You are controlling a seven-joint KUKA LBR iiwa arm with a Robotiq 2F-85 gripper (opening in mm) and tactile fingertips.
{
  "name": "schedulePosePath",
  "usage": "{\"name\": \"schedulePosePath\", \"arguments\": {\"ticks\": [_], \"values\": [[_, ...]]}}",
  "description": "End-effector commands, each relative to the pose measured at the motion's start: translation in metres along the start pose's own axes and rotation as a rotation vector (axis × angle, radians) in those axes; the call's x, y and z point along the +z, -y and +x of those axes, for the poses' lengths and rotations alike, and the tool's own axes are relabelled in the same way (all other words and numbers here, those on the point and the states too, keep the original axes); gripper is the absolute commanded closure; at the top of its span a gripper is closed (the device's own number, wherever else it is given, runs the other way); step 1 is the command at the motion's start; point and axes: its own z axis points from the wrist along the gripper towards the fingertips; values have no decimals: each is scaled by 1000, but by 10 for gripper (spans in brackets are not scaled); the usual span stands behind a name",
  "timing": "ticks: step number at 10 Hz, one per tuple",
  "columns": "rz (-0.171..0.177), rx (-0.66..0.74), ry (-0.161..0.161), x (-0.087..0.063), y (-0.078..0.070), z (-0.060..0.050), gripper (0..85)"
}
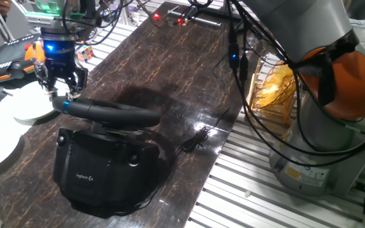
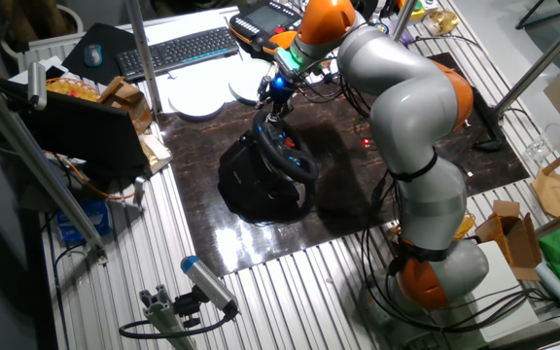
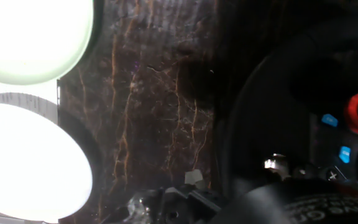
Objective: Rotate the steering wheel 90 degrees counterclockwise
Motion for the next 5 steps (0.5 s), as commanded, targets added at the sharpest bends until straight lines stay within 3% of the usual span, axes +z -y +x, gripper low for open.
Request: {"name": "schedulePosePath", "arguments": {"ticks": [1,3,4,5], "values": [[2,0,-5,0,1,1,380],[4,-5,-7,0,4,5,390],[4,-16,-10,0,5,6,467],[6,-31,-11,-1,6,8,690]]}}
